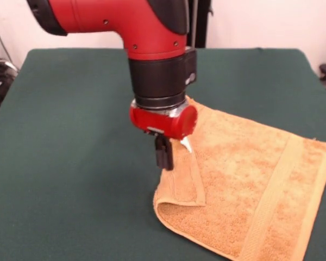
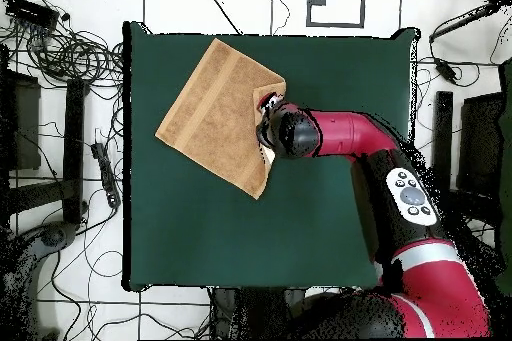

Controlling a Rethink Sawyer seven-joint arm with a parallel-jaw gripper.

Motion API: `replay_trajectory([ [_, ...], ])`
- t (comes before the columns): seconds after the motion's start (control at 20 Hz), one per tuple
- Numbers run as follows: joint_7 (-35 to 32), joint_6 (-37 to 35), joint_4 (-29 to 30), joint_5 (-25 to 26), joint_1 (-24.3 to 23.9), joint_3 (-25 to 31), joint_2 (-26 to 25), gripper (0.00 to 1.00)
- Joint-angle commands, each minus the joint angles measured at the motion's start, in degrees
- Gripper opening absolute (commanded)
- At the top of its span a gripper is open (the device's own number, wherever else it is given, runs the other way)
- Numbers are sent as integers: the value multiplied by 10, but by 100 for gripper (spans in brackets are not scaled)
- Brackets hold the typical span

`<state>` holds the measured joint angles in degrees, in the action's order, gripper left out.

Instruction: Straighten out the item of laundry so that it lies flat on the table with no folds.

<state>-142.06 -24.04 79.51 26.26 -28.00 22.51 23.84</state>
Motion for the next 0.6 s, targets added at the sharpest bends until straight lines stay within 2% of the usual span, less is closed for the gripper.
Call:
replay_trajectory([
  [0.05,18,-23,-13,-8,-1,0,-83,0],
  [0.2,3,0,-19,-3,10,-7,-91,0],
  [0.25,-1,13,-32,18,29,-30,-85,100],
  [0.35,-5,13,-33,20,33,-37,-78,100],
  [0.4,-30,21,-27,11,40,-47,-69,100],
  [0.6,-55,3,11,-21,54,-43,-38,100],
])
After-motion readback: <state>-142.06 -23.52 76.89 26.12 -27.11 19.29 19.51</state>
